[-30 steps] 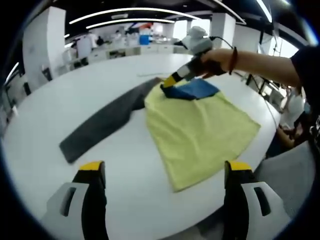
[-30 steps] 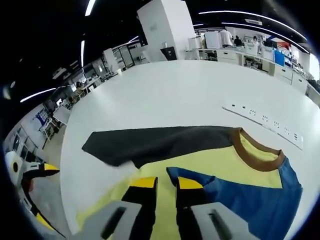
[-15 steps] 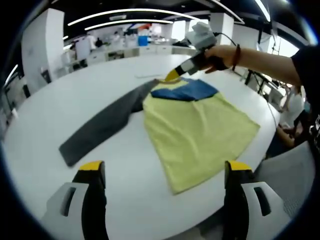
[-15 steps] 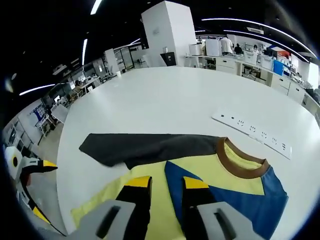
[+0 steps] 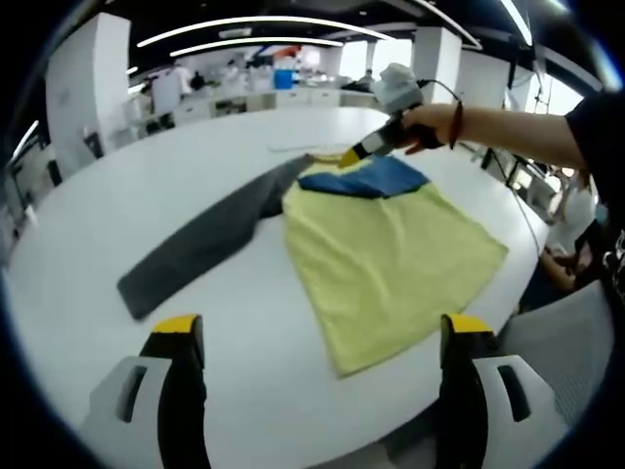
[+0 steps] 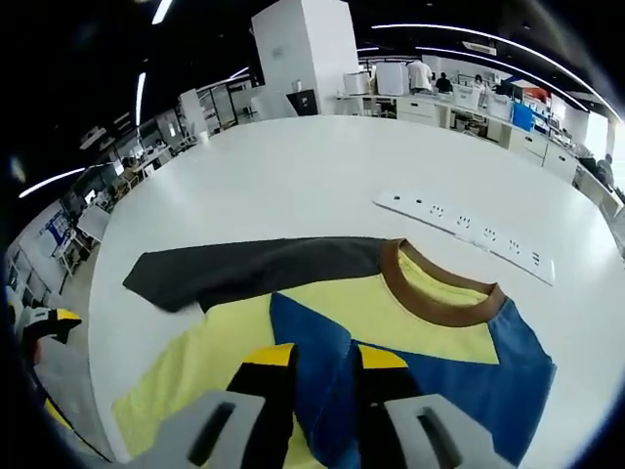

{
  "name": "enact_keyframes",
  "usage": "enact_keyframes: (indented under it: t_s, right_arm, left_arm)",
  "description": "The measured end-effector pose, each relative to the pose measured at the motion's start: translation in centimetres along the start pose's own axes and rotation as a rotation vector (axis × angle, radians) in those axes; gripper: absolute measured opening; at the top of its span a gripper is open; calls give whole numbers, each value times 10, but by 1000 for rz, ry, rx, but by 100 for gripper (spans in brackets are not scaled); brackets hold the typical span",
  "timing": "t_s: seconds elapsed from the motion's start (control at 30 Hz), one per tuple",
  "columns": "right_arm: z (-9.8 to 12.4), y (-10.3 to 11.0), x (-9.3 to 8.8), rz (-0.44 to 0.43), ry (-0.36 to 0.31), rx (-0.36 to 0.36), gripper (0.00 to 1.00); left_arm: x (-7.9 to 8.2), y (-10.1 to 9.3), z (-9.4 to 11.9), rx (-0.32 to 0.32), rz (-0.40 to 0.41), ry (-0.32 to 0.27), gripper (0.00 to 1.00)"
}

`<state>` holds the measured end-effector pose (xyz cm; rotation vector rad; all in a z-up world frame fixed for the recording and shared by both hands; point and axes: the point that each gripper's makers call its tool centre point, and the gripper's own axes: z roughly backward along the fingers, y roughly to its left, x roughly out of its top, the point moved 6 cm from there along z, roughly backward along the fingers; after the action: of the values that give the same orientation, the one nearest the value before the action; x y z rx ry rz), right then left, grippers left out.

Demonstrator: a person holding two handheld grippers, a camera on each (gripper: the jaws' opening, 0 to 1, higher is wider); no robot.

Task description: Fold the garment on the visible template until the final outline fits inside the template.

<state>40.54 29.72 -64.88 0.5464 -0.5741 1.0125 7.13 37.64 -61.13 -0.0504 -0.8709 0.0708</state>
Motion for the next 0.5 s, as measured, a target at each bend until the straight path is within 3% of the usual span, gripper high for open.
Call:
enact_keyframes:
  t_s: [0.5]
  right_arm:
    - [-23,-7,-12,-130,26,33,16]
  left_arm:
    - [7,-2,0,-3,-52,1,99]
